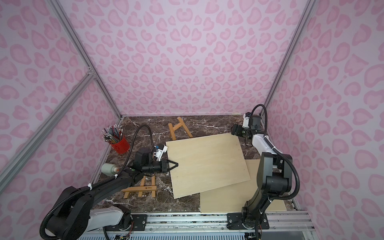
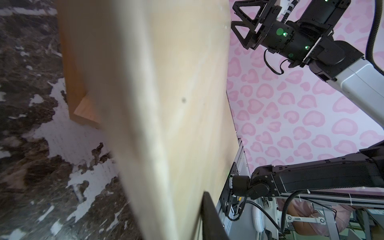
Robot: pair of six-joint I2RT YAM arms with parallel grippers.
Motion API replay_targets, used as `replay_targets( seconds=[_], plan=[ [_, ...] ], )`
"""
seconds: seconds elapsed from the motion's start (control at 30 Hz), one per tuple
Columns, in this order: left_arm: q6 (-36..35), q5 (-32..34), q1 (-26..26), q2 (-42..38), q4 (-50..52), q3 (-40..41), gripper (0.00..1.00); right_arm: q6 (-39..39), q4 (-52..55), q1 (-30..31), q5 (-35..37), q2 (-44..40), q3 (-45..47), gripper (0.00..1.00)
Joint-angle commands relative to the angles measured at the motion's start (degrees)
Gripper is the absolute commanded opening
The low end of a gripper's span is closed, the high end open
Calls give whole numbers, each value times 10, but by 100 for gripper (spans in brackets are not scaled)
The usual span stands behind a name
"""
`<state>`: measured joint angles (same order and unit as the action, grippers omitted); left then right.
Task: Disassemble the easel
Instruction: Place the drawing board on the drawing board.
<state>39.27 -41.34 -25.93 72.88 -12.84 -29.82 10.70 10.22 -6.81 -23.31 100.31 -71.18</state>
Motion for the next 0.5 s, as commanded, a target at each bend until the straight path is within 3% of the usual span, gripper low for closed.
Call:
replay_targets(
  seconds=[0.0, 0.23, 0.47],
  plan=[
    [-92, 89, 0, 5, 72, -1, 2, 10, -8, -2, -34, 27, -22, 90],
    [-94, 89, 0, 9, 70, -2, 2, 14, 48, 1, -46, 80, -62, 85],
    [-102, 81, 0, 13, 71, -5, 2, 4, 110, -5, -75, 82, -56, 69]
  ],
)
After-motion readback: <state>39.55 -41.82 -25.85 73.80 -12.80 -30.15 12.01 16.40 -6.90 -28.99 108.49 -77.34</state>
